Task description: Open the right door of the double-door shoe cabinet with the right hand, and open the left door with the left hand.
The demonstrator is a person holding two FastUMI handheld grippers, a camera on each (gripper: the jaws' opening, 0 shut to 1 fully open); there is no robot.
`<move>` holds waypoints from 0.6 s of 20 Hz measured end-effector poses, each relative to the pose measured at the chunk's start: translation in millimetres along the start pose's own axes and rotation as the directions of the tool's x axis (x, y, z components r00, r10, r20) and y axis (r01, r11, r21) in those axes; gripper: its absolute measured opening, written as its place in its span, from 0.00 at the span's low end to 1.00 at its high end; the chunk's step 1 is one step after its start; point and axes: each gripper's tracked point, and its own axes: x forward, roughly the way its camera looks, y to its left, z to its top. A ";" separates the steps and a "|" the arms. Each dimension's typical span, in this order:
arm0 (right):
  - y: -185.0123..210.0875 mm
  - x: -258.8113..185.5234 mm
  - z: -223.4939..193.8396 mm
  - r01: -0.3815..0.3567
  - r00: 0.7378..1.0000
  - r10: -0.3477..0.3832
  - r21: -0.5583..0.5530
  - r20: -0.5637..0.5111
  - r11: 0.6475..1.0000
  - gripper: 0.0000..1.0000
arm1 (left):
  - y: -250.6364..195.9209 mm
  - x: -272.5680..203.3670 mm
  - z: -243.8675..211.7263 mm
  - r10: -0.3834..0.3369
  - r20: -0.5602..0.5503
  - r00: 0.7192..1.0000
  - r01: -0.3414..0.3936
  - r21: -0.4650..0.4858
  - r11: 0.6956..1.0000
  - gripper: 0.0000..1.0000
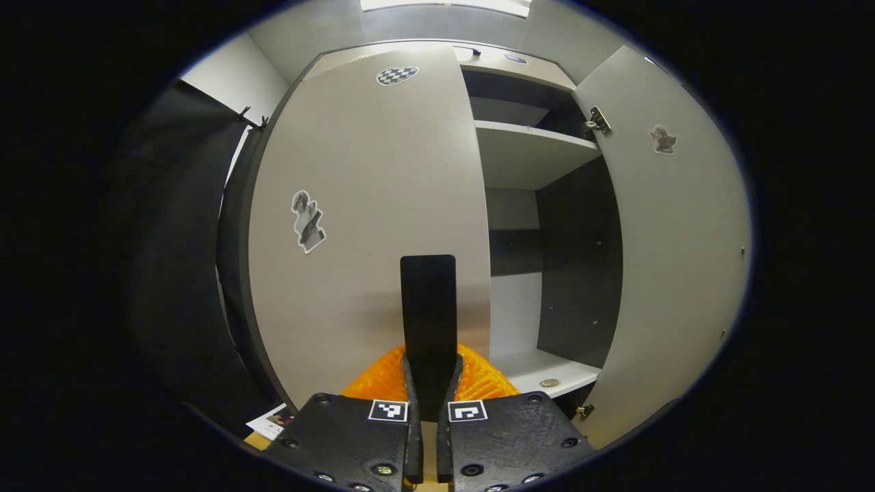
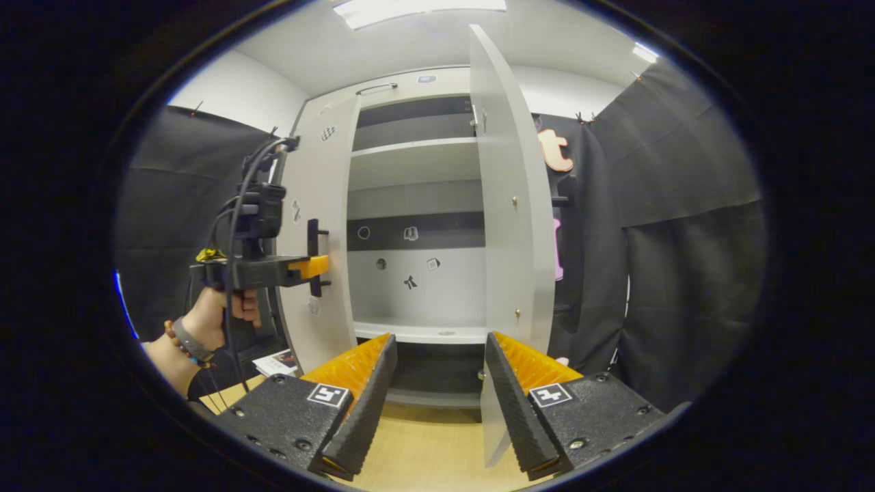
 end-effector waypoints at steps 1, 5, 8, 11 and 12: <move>3.5 -0.4 -1.0 -0.001 1.000 0.001 -0.001 0.001 1.000 0.82 | 3.4 -8.4 0.2 -0.006 -0.001 1.000 0.006 -0.002 1.000 0.07; 16.2 -4.4 1.8 -0.015 1.000 0.015 -0.010 0.012 1.000 0.82 | 15.8 -37.6 -0.3 -0.017 -0.009 1.000 0.017 -0.004 1.000 0.07; 21.5 -6.1 3.3 -0.018 0.999 0.018 -0.010 0.026 1.000 0.81 | 32.3 -59.7 1.2 0.009 0.002 1.000 -0.009 -0.003 1.000 0.07; 23.4 -6.6 4.6 -0.013 0.999 0.013 -0.016 0.031 1.000 0.82 | 50.4 -77.7 2.3 0.029 0.001 1.000 -0.029 -0.020 0.999 0.07; 22.9 -5.9 5.8 -0.010 0.999 0.011 -0.017 0.035 1.000 0.81 | 55.6 -84.1 1.8 0.032 -0.001 0.999 -0.032 -0.017 0.999 0.07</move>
